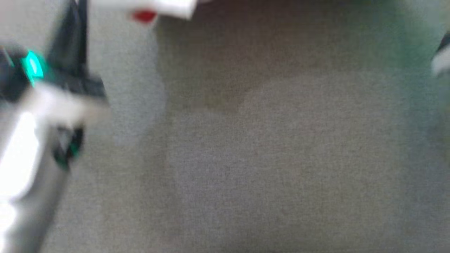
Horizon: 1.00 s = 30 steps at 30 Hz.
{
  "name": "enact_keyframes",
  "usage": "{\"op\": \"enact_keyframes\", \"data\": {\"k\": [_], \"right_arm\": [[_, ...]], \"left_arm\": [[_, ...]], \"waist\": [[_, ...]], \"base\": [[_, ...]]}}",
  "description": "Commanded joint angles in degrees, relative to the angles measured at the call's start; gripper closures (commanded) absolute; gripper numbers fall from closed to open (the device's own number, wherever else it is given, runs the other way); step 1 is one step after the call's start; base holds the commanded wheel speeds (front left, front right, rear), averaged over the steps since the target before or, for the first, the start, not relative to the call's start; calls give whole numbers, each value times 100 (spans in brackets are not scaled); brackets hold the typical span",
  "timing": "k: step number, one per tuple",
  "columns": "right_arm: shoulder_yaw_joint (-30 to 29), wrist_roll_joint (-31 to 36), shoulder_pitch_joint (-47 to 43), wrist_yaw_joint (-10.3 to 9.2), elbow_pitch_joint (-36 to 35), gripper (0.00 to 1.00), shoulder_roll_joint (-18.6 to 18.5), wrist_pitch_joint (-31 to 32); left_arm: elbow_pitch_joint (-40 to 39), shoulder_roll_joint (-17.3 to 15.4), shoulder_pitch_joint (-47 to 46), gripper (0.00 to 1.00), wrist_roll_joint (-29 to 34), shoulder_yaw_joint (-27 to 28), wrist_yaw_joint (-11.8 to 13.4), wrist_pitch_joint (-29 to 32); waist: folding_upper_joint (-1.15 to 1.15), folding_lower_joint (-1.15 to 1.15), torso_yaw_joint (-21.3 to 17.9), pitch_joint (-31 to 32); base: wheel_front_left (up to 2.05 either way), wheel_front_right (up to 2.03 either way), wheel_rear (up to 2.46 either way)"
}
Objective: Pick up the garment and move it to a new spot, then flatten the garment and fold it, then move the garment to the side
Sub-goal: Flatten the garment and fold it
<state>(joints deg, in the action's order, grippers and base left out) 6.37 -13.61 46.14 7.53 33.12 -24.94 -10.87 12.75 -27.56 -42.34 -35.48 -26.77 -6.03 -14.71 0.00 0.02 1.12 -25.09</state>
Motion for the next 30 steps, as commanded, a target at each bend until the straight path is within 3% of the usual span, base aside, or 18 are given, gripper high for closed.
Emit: {"op": "enact_keyframes", "data": {"k": [1,9,16,22,30], "right_arm": [[-76,-115,-530,-4,-289,100,-32,-124],[-414,-126,-2293,-4,-979,100,126,-205],[-1009,230,-4169,-4,-2167,100,453,265],[-1276,208,-4908,-4,-3066,100,859,618],[-1196,228,-4171,-4,-2952,100,924,897]], "left_arm": [[-436,-109,581,100,207,529,108,-28],[-888,480,2910,100,520,1015,81,-29],[-862,873,3979,100,670,1293,25,-29],[-870,978,4155,100,704,1386,-43,-29],[-511,861,3091,100,801,1163,-112,-18]], "waist": [[0,-2,28,420],[0,-2,7,883],[0,-2,19,1055],[0,-2,-36,1024],[0,-2,-81,737]], "base": [[0,0,0],[0,0,0],[0,0,0],[0,0,0],[0,0,0]]}}
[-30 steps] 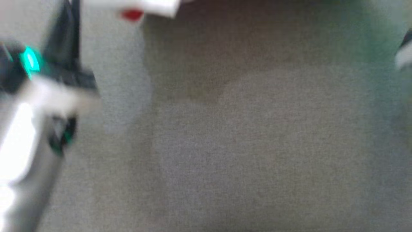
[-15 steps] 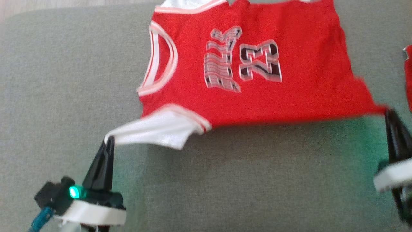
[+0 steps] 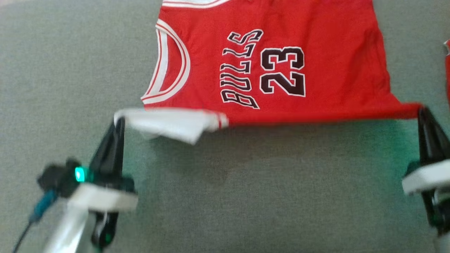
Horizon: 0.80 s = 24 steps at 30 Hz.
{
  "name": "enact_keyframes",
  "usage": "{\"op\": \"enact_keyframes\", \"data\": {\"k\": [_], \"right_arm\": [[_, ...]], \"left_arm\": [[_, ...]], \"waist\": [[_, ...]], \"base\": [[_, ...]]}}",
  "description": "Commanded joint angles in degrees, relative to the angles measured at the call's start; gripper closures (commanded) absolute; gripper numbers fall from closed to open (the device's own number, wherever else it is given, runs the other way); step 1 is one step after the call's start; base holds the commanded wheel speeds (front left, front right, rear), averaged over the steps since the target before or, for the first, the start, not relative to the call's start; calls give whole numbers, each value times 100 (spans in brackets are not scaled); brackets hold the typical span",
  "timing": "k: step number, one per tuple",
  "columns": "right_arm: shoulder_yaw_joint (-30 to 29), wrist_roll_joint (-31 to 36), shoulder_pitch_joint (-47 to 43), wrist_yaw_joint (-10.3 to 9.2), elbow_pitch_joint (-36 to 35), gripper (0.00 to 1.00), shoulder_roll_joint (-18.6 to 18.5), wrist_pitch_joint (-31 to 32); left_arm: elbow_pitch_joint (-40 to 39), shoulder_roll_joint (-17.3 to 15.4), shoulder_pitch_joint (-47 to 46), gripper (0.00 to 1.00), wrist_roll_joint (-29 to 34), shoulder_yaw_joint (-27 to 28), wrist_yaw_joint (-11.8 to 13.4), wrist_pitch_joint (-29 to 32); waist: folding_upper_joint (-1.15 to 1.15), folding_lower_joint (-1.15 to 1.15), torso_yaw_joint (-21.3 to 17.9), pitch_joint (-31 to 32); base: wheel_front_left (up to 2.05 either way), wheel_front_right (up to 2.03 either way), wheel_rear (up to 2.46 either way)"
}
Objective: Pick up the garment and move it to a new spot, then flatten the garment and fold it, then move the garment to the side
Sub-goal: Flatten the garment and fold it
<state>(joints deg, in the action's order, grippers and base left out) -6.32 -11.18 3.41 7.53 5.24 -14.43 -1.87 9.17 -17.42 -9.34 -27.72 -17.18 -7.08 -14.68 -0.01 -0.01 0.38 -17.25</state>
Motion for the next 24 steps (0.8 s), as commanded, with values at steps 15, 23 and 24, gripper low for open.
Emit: {"op": "enact_keyframes", "data": {"k": [15,23,24], "right_arm": [[588,-12,2138,-4,1209,100,-348,-90],[667,16,2448,-4,1600,0,-167,-796],[659,29,2442,-4,1624,0,-147,-897]], "left_arm": [[1322,-360,-2899,100,-256,-753,-39,16],[1430,-258,-3176,0,121,-521,-14,-28],[1328,-221,-3078,0,216,-447,11,-29]], "waist": [[1,1,-78,-892],[1,1,-62,-1020],[1,1,-61,-1013]], "base": [[0,0,0],[0,0,0],[0,0,0]]}}
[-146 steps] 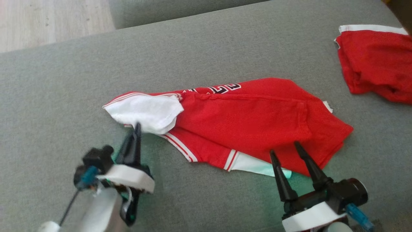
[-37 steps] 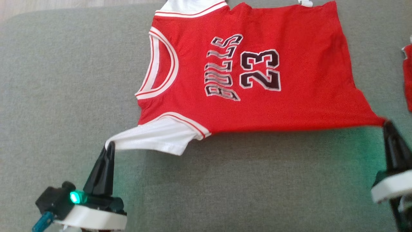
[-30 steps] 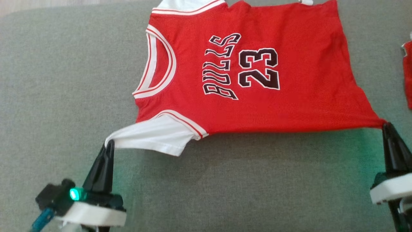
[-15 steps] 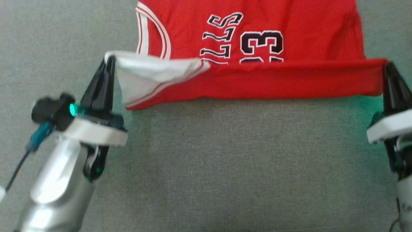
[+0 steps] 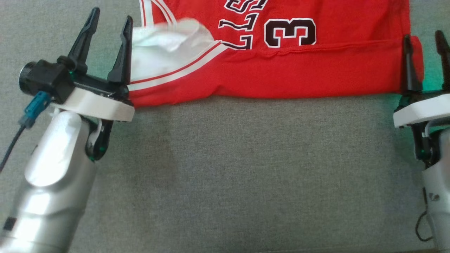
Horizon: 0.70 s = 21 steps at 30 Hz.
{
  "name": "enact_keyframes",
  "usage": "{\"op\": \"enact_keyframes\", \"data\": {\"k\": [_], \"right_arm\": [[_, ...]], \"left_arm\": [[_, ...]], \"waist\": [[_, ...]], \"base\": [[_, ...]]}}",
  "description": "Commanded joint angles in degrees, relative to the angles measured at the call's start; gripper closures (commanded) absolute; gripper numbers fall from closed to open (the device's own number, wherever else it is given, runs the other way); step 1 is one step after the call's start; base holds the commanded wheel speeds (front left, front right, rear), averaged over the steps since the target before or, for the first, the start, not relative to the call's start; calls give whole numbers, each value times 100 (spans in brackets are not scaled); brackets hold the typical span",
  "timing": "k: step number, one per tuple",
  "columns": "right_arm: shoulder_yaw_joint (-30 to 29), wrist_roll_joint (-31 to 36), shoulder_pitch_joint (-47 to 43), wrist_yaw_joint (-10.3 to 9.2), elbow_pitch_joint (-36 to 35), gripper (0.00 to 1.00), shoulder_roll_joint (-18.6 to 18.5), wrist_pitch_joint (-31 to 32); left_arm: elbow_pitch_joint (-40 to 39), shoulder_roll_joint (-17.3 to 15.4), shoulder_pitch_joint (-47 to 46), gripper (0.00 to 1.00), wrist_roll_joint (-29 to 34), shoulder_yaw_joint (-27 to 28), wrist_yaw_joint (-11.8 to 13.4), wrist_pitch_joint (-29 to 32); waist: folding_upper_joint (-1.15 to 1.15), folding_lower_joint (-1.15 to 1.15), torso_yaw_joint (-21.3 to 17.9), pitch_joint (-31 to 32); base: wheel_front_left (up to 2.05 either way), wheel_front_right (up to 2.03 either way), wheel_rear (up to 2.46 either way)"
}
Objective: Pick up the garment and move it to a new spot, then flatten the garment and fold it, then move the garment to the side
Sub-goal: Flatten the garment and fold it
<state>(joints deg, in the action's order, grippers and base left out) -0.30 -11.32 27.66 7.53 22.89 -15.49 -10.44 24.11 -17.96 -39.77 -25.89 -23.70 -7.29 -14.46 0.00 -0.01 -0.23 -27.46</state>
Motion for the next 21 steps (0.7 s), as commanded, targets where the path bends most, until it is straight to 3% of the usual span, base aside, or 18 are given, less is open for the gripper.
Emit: {"op": "enact_keyframes", "data": {"k": [1,11,21], "right_arm": [[39,43,4,-4,-119,0,-11,-123],[-44,38,-283,-4,112,0,250,-412],[-52,18,-357,-4,278,0,296,-451]], "left_arm": [[-284,-120,93,0,115,303,77,-51],[-706,283,1666,0,659,692,330,-53],[-65,451,1907,0,673,839,372,-53]], "waist": [[0,1,-2,22],[0,1,-62,283],[0,1,-123,349]], "base": [[0,0,0],[0,0,0],[0,0,0]]}}
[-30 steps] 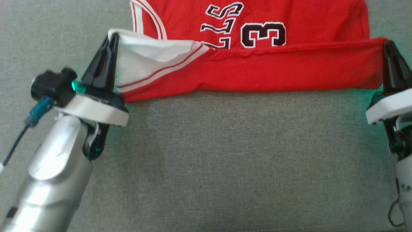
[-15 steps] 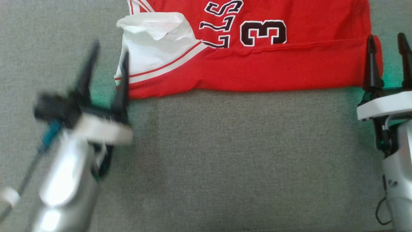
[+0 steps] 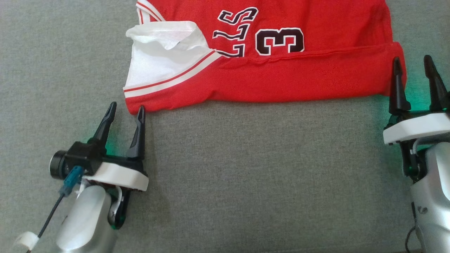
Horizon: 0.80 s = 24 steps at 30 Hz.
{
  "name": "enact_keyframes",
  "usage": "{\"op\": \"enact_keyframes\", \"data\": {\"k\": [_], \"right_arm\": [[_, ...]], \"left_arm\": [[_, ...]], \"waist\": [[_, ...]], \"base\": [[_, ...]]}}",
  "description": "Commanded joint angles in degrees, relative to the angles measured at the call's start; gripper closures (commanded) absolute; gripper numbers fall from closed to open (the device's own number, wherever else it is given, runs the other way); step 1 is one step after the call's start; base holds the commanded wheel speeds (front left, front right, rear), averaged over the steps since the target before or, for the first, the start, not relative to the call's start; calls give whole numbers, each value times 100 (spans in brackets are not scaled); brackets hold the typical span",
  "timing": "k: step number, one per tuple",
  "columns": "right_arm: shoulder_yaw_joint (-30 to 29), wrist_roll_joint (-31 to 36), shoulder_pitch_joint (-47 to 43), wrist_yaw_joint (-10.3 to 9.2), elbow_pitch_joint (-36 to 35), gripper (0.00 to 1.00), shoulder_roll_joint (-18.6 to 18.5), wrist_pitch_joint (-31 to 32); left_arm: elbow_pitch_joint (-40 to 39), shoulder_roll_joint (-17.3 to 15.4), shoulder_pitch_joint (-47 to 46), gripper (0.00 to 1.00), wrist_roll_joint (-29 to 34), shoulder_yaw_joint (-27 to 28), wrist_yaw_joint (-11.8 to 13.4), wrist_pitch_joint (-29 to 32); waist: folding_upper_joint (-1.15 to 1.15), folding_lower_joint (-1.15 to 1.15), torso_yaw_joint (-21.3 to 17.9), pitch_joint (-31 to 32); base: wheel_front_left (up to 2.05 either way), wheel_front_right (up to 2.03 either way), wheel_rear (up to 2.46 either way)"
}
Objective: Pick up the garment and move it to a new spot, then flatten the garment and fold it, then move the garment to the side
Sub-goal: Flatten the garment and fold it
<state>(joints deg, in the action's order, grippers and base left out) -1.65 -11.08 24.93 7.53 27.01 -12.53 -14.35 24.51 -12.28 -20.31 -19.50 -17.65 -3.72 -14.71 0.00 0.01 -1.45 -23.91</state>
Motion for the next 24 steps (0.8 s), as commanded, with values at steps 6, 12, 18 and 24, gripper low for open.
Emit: {"op": "enact_keyframes", "data": {"k": [6,12,18,24], "right_arm": [[131,-10,-60,-4,3,0,-11,-63],[436,-324,-46,-4,338,0,-83,155],[437,-447,5,-4,760,0,-202,496],[555,-735,-77,-4,902,100,-236,837]], "left_arm": [[367,-74,-237,97,72,163,-95,-29],[551,-62,-284,100,-43,-105,-289,-29],[316,-156,-308,100,9,-114,-326,-29],[24,-250,-210,100,124,-49,-336,-29]], "waist": [[0,-1,-31,-42],[0,-1,2,0],[0,-1,102,60],[0,-1,184,148]], "base": [[0,0,0],[0,0,0],[0,0,0],[0,0,0]]}}
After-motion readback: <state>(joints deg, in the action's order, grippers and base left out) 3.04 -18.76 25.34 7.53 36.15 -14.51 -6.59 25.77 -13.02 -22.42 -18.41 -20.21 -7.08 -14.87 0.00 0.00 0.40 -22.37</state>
